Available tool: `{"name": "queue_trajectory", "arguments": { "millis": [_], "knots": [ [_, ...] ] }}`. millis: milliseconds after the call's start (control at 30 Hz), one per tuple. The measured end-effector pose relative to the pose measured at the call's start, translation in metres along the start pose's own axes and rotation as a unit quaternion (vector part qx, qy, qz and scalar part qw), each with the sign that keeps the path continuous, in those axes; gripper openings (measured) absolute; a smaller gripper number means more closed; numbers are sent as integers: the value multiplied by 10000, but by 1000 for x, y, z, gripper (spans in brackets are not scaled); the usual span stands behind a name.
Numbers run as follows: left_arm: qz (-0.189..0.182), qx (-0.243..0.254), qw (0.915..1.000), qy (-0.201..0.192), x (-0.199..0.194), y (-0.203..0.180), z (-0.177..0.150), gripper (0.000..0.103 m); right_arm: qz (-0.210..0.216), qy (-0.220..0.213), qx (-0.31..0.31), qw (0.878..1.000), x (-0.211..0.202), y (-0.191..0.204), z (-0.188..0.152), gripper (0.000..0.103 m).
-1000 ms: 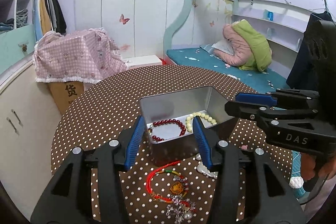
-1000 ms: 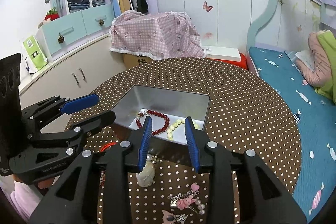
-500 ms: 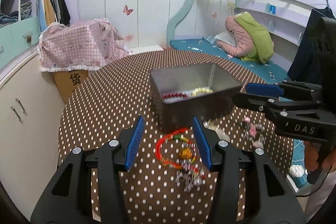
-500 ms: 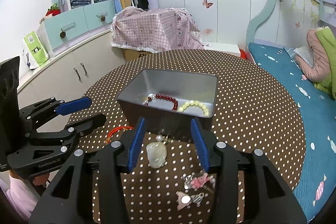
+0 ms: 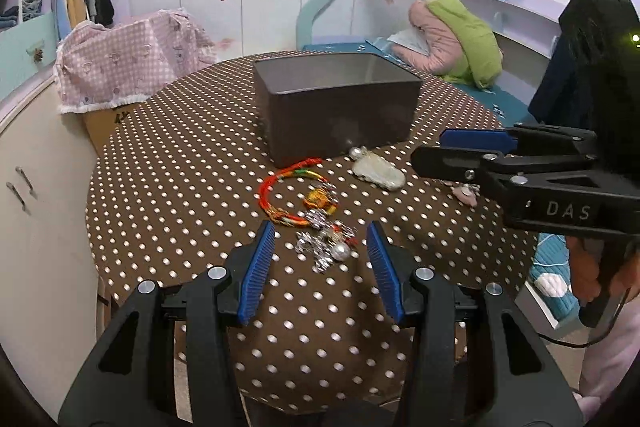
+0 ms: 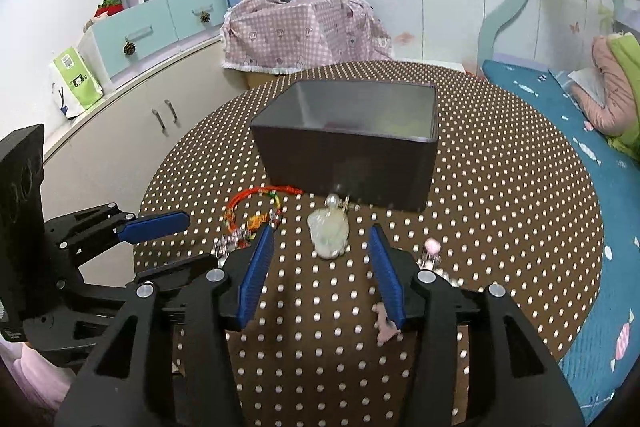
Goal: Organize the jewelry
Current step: 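Move both tools back to the jewelry beside the jade pendant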
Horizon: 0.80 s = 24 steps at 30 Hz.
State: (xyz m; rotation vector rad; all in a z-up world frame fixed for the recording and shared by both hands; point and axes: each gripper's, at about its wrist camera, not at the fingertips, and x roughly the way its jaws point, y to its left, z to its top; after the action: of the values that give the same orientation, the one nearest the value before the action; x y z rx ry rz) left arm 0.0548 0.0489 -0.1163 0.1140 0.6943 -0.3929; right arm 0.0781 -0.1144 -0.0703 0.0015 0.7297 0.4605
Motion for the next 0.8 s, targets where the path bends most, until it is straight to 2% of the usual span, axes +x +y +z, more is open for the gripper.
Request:
{"name": "queue_trajectory", "arguments": {
  "millis": [200, 267, 333, 467, 800],
  "knots": [
    [-176, 69, 9998, -35, 3, -12, -1, 47, 19, 65, 98, 9999, -2, -1, -9, 47],
    [-187, 64, 9998, 41, 8, -14, -2, 36, 33, 59, 113, 9999, -3, -1, -10, 47],
    [-189, 25, 9998, 97, 11, -14, -3, 35, 22, 61, 139, 9999, -4, -2, -12, 47],
    [-247, 5, 9996, 111, 13, -15, -2, 26, 31, 82, 184, 9998, -3, -3, -13, 47],
    [-127, -57, 9997, 212, 19, -13, -3, 10, 42, 113, 210, 9997, -2, -6, -15, 47]
  ]
}}
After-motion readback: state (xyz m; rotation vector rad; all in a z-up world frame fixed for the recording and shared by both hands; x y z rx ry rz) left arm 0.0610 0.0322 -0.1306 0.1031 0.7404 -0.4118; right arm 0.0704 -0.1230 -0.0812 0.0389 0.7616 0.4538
